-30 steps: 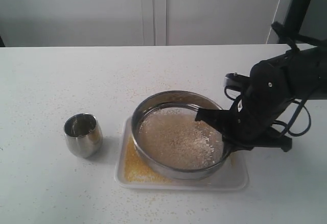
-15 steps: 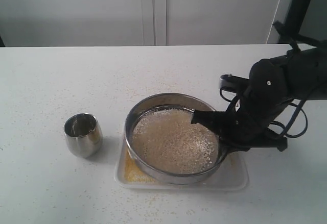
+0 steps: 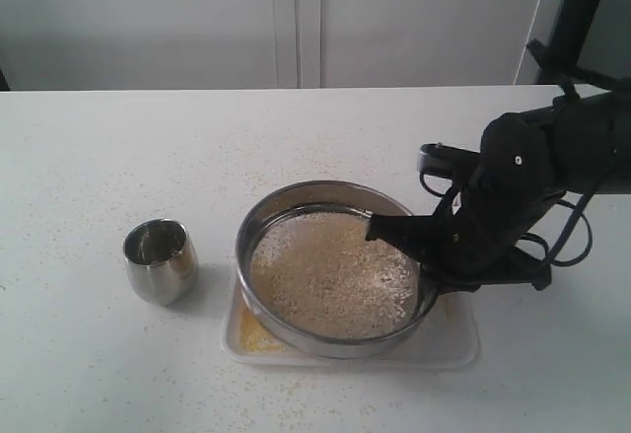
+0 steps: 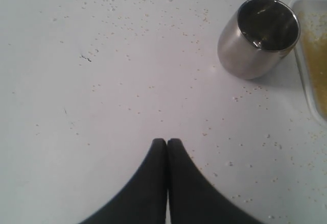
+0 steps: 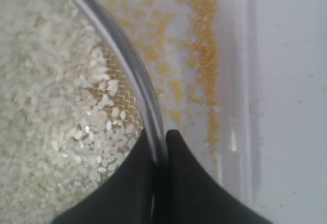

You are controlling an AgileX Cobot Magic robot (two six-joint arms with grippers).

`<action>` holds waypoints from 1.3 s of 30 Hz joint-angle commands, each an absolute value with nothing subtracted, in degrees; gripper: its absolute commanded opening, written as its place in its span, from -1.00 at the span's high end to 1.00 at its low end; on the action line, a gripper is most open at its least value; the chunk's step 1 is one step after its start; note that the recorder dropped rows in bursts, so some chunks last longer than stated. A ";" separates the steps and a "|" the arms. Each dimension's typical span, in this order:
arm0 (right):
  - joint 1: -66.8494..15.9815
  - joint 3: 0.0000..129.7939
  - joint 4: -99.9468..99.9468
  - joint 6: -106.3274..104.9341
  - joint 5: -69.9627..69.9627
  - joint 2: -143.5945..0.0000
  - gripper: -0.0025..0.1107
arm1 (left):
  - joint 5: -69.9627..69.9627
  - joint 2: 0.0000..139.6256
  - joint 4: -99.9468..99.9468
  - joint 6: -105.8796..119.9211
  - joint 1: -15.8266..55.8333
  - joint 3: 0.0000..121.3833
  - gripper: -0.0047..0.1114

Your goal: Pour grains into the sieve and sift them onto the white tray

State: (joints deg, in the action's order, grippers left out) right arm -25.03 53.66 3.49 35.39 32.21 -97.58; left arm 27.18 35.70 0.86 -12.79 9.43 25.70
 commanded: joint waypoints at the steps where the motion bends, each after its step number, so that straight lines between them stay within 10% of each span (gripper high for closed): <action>1: -21.96 53.88 2.59 43.79 31.16 -96.70 0.96 | 27.47 35.35 1.39 -13.02 9.36 25.18 0.92; 39: -21.64 54.21 -0.87 46.66 30.61 -96.19 0.96 | 27.47 35.35 1.39 -13.02 9.36 25.18 0.92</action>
State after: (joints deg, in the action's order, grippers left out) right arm -24.18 53.66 2.73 37.58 31.54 -97.08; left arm 27.18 35.70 0.86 -12.79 9.43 25.70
